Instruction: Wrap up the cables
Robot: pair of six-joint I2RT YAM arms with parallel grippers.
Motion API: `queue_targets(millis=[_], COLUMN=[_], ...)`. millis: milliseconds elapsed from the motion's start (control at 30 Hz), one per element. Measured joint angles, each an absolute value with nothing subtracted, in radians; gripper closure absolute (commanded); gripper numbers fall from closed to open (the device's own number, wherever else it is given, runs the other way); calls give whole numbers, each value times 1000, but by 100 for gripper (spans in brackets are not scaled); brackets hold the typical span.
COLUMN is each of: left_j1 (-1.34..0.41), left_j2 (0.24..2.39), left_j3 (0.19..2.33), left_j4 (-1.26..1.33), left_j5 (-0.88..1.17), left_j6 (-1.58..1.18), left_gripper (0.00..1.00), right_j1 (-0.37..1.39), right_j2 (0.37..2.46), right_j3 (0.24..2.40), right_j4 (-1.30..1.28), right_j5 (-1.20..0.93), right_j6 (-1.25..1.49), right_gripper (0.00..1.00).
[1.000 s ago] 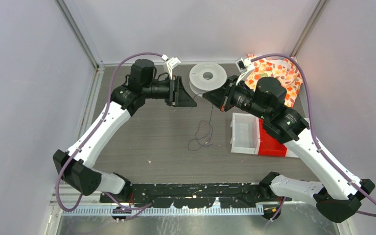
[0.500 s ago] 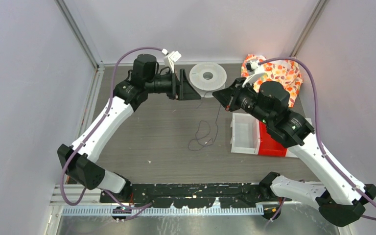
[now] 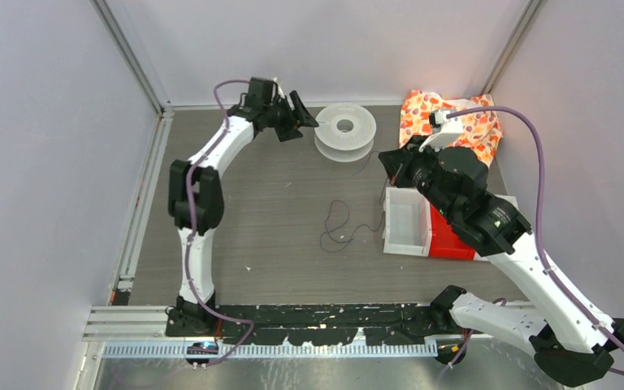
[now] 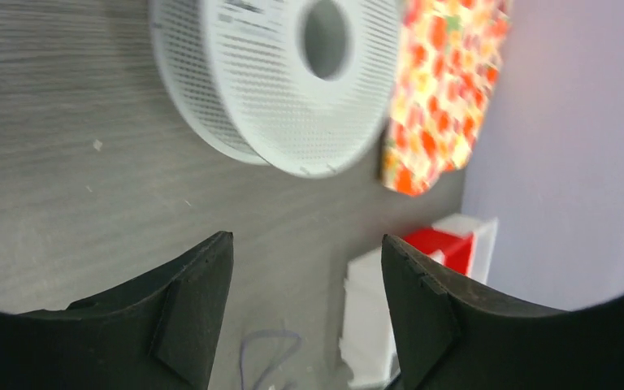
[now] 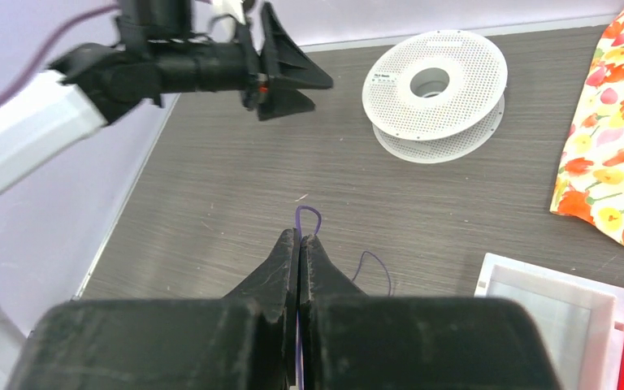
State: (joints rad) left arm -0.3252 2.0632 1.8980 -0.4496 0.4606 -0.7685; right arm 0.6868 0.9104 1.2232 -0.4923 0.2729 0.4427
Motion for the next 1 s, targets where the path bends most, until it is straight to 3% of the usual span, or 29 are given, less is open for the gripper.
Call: queue_targets(millis=[267,567,800,1000], left_j1=[-304,-306,-319,-328], left_j2=[2375,2410,2505,2521], left_j3=[1921,1811,1928,1945], left_j4=[-246,131,221,225], left_j5=[447,458,476,485], left_j6=[-958,-1149,-1225,-1230], left_gripper=[35,45,69,98], right_j1=[683,661,653,649], right_j2=[976,1002,1019,1020], right_j3=[1224,1224,1225,1225], right_j4=[-496,-495,-496,-500], right_j5=[279,265,244,241], right_j6=[444,449,465,478], right_gripper=[99,99,99,99])
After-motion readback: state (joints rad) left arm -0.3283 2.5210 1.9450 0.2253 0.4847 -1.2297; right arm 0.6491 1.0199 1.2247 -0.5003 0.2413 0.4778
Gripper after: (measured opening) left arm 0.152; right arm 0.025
